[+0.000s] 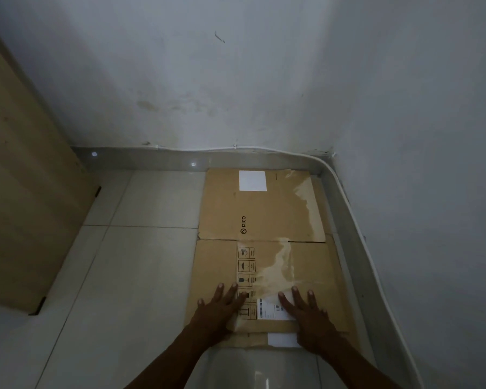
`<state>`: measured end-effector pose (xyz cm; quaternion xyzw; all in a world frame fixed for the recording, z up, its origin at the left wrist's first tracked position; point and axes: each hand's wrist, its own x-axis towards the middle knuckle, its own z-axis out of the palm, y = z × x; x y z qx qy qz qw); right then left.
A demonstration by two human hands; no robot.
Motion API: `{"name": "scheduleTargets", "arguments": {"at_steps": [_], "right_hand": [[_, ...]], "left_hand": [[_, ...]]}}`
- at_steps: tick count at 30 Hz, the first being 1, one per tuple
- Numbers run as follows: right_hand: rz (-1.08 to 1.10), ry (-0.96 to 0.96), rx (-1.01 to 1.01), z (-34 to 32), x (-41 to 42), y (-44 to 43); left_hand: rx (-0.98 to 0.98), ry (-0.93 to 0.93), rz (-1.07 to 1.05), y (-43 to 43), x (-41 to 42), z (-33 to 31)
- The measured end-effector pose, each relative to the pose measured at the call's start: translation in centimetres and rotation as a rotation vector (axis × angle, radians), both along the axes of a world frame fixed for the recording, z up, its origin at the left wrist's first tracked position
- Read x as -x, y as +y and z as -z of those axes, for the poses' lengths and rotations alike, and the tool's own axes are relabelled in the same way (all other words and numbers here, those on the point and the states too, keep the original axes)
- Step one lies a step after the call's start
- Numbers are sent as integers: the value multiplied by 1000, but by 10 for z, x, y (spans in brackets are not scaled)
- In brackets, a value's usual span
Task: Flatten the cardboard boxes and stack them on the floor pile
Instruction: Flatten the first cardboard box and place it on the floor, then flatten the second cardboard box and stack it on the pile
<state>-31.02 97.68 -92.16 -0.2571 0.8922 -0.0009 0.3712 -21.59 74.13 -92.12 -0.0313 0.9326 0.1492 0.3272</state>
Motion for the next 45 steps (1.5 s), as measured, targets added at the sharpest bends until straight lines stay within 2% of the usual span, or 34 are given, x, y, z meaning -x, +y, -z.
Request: {"name": "scheduleTargets", "arguments": {"at_steps": [10,13,16,21,32,35,40,45], "right_hand": [[104,-6,-53,-11,6,-19],[78,67,-36,-35,12,-34],[25,184,25,-85,13,-49],[4,279,144,-224,3,-71],[-85,454,287,-642,-10,-102],[-77,491,336,-738,-25,-105],[-9,445,443,-846,-63,-119],[17,401,543,-879,-91,-152]], "left_hand": [[18,8,-33,6,4,-13],[56,44,-32,2,0,-39],[102,110,-49,-15,-4,-85],[139,178,-67,-43,-10,-217],[178,339,-148,-68,-10,-637],[195,417,-191,-68,-26,-734],[195,418,-226,-75,-58,-838],[226,462,-273,-99,-96,-887]]}}
